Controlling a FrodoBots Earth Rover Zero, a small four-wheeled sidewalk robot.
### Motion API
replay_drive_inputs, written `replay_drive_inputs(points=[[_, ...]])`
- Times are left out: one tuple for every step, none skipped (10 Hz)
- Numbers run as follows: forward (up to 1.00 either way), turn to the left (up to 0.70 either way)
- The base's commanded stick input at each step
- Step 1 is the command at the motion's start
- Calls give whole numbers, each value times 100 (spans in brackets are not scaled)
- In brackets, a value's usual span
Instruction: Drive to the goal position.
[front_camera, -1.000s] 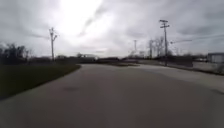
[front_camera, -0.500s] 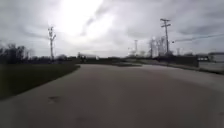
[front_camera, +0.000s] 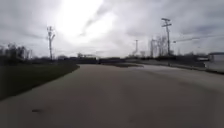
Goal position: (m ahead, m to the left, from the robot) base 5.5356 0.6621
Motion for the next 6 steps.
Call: replay_drive_inputs(points=[[100,0],[100,0],[100,0],[100,0],[100,0],[100,0]])
